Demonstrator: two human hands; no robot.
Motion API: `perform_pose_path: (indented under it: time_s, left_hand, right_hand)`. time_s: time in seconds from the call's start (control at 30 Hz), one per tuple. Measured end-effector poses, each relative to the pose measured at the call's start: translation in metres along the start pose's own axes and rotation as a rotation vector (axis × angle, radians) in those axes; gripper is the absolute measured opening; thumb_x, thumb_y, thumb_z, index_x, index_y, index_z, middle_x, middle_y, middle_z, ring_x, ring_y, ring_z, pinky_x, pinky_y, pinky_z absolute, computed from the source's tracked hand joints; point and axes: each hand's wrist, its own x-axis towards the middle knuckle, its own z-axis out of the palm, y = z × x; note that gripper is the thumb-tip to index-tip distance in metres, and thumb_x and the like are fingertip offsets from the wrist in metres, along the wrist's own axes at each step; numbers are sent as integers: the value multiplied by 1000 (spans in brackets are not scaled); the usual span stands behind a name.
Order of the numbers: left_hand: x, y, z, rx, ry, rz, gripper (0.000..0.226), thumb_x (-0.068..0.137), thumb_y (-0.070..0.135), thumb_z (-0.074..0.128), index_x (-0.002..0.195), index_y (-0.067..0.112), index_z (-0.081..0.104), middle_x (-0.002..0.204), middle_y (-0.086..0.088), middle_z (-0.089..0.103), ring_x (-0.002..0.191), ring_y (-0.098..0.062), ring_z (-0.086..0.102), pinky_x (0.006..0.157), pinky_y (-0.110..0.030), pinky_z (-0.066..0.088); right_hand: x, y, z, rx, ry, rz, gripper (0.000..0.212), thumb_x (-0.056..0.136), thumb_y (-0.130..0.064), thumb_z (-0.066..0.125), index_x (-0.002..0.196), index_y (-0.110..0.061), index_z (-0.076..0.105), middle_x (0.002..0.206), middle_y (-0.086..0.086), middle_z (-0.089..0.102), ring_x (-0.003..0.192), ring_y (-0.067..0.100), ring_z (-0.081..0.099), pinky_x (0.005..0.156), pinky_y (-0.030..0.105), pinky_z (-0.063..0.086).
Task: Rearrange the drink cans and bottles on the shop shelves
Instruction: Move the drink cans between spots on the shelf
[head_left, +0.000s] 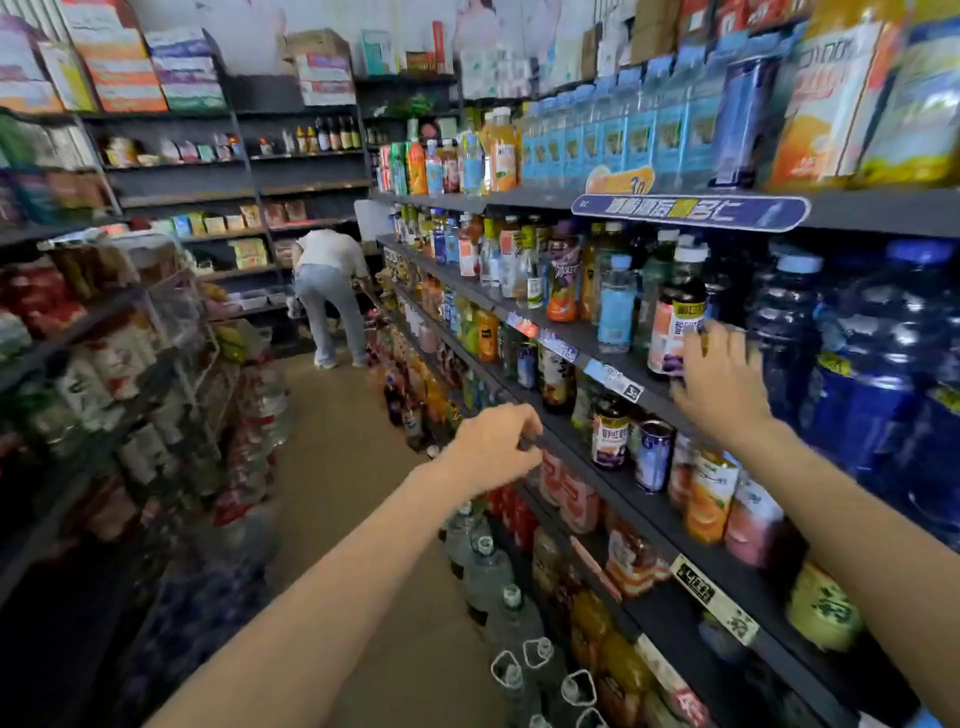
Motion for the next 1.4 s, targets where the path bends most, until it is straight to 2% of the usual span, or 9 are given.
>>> perform_pose_path:
  time_s: [0.07, 0.27, 0.4, 0.53, 0.73, 0.97, 1.13, 1.23, 1.4]
  left_hand:
    - [38, -12, 7, 10, -36, 8, 29, 92, 22, 53, 119, 11, 53, 121, -7, 55, 110, -23, 52, 94, -40, 44]
    - [136, -43, 4, -78, -16, 49, 28, 93, 17, 53, 120, 9, 53, 120, -7, 55, 110, -21, 53, 91, -31, 45]
    - [192, -53, 20, -104, -58, 155, 31, 94, 15, 52, 124, 8, 50, 112, -2, 53, 109, -18, 53, 81, -20, 40]
    - [240, -60, 30, -126, -121, 273, 28, 92, 13, 53, 119, 6, 52, 102, -3, 53, 101, -21, 55, 74, -24, 39]
    - [296, -74, 29, -161, -189, 495, 27, 90, 13, 56, 117, 10, 54, 116, -9, 56, 102, -22, 57, 87, -29, 44]
    - [334, -142, -10, -344, -364, 632, 43, 90, 23, 59, 129, 15, 42, 131, -1, 48, 116, -14, 49, 84, -18, 35]
    - [350, -216, -52, -597, -456, 592, 74, 80, 28, 71, 138, 26, 25, 124, 21, 41, 117, -3, 43, 91, -17, 40]
    - [369, -280, -89, -742, -348, 499, 63, 78, 17, 73, 123, 30, 31, 109, 25, 47, 99, 8, 51, 78, -2, 40]
    - [419, -411, -143, -833, -101, 311, 61, 69, 24, 79, 121, 21, 49, 113, 6, 63, 101, -7, 61, 86, -20, 50]
  right_hand:
    - [34, 7, 16, -138, 129, 45, 60, 84, -16, 64, 133, 8, 38, 138, 30, 35, 131, 41, 30, 108, 54, 22]
    - [88, 28, 55, -400, -123, 159, 51, 98, -20, 34, 140, 9, 27, 149, 24, 23, 140, 36, 14, 116, 42, 8]
    - [92, 34, 74, -390, -23, 155, 33, 72, -5, 70, 100, 6, 54, 107, 27, 55, 103, 38, 53, 86, 40, 48]
    - [94, 41, 77, -547, 100, 96, 63, 42, -17, 86, 89, 4, 49, 86, 29, 56, 89, 32, 39, 72, 44, 28]
    - [97, 7, 71, -209, -16, 365, 37, 81, -7, 65, 114, -4, 49, 126, 26, 35, 98, 43, 42, 77, 47, 42]
    - [131, -100, 52, -106, 445, 374, 37, 71, -5, 76, 92, -4, 46, 111, 26, 41, 90, 40, 44, 74, 49, 41]
    - [222, -221, 66, 359, 404, 167, 51, 62, -11, 84, 95, -2, 47, 103, 5, 32, 88, 3, 29, 81, 0, 27]
    - [284, -281, 94, 574, 278, 131, 52, 64, -20, 84, 95, -14, 43, 97, -8, 33, 92, 10, 39, 77, 8, 33]
    - [391, -366, 161, 987, 133, 93, 53, 60, -56, 77, 97, -44, 42, 113, -3, 49, 104, 21, 56, 86, 36, 49]
